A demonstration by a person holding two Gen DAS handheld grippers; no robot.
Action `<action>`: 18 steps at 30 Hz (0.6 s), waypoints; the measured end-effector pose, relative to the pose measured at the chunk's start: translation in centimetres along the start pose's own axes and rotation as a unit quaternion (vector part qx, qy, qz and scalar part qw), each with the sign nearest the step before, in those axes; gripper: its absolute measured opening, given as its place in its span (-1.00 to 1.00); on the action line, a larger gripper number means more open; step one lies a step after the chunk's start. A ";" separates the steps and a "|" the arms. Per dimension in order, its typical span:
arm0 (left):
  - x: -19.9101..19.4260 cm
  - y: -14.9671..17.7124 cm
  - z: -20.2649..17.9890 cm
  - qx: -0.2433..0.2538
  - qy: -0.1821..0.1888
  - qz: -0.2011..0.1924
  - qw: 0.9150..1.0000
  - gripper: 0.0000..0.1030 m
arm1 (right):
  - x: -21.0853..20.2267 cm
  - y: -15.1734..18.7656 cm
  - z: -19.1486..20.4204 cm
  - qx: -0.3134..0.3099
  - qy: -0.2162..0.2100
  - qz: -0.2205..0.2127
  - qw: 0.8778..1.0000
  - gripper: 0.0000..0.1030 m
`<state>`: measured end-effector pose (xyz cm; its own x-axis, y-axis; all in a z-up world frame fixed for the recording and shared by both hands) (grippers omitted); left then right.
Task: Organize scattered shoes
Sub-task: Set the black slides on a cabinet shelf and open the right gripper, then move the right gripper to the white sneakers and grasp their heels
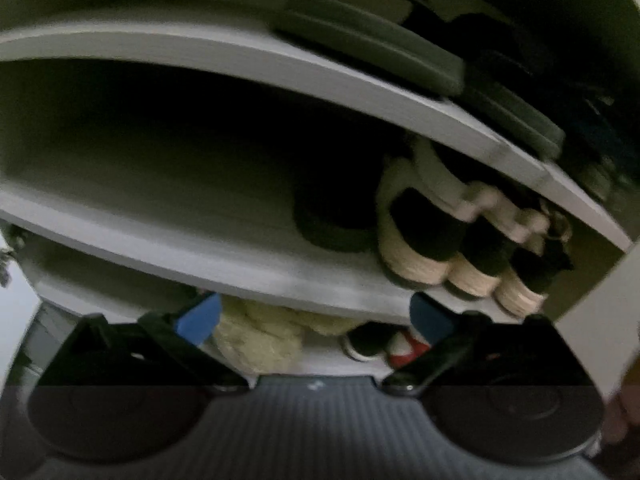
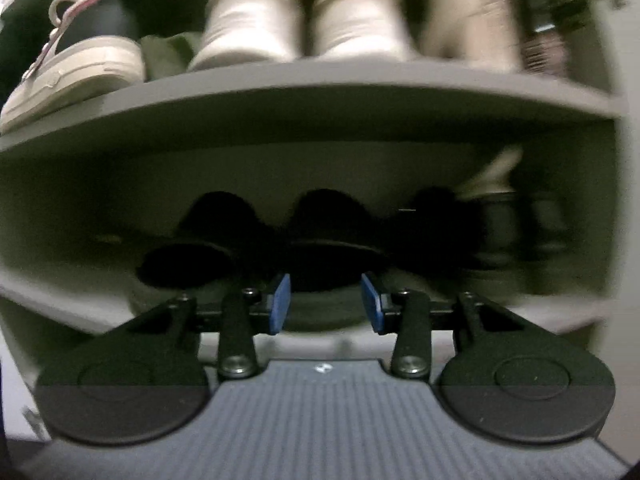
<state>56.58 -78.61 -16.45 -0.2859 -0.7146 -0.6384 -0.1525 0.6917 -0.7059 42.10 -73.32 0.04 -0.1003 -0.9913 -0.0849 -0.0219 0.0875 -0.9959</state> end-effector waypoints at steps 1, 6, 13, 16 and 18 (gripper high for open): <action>-0.1 0.6 -0.9 0.017 0.006 -0.002 1.000 0.98 | -1.4 0.7 -1.1 -0.001 0.016 0.006 1.000 -0.17; -0.4 3.4 -4.4 0.065 0.039 0.013 0.997 0.98 | -7.9 5.2 -5.6 0.009 0.087 0.050 0.995 -0.17; -2.0 9.1 -9.2 0.154 0.086 0.032 0.984 0.98 | -18.7 14.5 -8.0 -0.025 0.129 0.164 0.978 -0.18; -2.8 11.1 -10.3 0.184 0.104 0.035 0.977 0.98 | -24.2 19.4 -9.7 -0.034 0.163 0.224 0.960 -0.18; -3.1 12.6 -11.0 0.206 0.114 0.045 0.971 0.98 | -28.6 23.2 -12.2 -0.005 0.218 0.259 0.941 -0.18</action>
<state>45.08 -66.53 -20.04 -0.4905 -0.5781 -0.6521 0.2602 0.6170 -0.7427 32.33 -41.79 -20.26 -0.4988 -0.6808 -0.5364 0.1325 0.5517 -0.8235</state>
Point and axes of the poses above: each gripper's, at about its wrist camera, not at the fingertips, and x roughly the way its jaws point, z to its left, y to its underside, the point moved 7 cm from there along x, roughly the way its jaws point, and after that the axes turned 3 degrees about -z, right-handed, at the moved point
